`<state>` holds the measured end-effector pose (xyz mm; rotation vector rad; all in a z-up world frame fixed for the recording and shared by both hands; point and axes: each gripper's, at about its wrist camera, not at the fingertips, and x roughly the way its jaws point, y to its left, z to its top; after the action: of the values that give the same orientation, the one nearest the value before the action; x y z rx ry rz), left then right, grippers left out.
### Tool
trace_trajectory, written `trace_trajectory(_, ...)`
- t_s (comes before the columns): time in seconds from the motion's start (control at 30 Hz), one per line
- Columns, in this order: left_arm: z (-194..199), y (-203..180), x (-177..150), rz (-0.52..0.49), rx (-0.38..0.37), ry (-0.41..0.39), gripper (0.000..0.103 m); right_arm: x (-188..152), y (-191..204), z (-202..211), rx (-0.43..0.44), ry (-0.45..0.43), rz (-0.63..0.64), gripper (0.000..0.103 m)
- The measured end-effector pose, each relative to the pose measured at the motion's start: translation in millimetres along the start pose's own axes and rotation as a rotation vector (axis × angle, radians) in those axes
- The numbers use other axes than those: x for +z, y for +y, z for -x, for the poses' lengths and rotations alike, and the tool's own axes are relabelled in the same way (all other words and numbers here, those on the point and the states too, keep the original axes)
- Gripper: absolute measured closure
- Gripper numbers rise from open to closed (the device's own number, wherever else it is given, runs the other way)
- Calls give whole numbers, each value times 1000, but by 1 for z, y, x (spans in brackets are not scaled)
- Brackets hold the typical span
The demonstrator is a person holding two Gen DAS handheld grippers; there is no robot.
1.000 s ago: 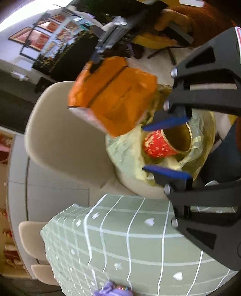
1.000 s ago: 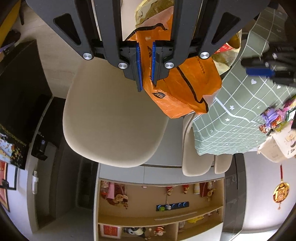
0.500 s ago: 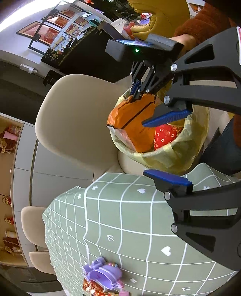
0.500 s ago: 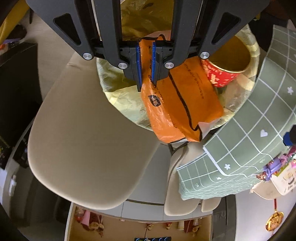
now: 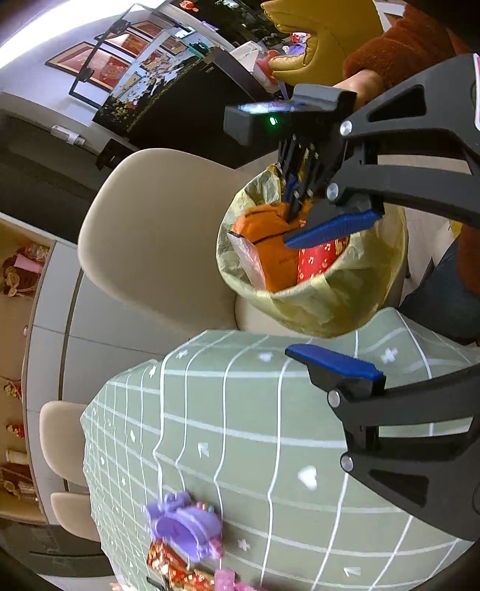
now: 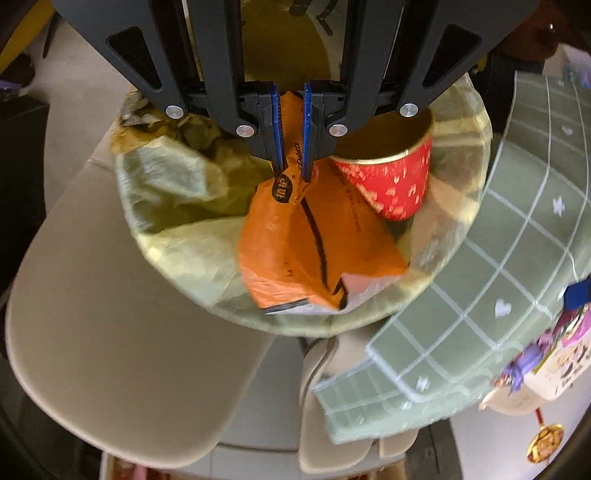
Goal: Collect trash
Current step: 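Open both tools to drop the cup and orange bag into the trash bag, then move both tools back to the table and grasp the gold snack wrapper with the left tool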
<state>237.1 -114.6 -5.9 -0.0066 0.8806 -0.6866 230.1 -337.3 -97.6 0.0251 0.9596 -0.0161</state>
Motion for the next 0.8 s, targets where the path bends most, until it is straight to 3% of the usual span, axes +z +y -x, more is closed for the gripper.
trace_trajectory(0.13,19,16,-4,6,41,-43,50,1,-5,24,4,-69,-44,91)
trace_trajectory(0.17,25,22,-6,7,59,-59,49,1,-5,31,-3,-87,-44,85)
trace_trajectory(0.27,40,35,-10,23,105,-91,46,-2,1,51,-20,-137,-32,52)
trace_trajectory(0.6,113,100,-29,91,212,-185,46,21,58,102,1,-291,20,51)
trace_trajectory(0.8,161,165,-55,191,339,-218,46,44,140,111,116,-388,178,51)
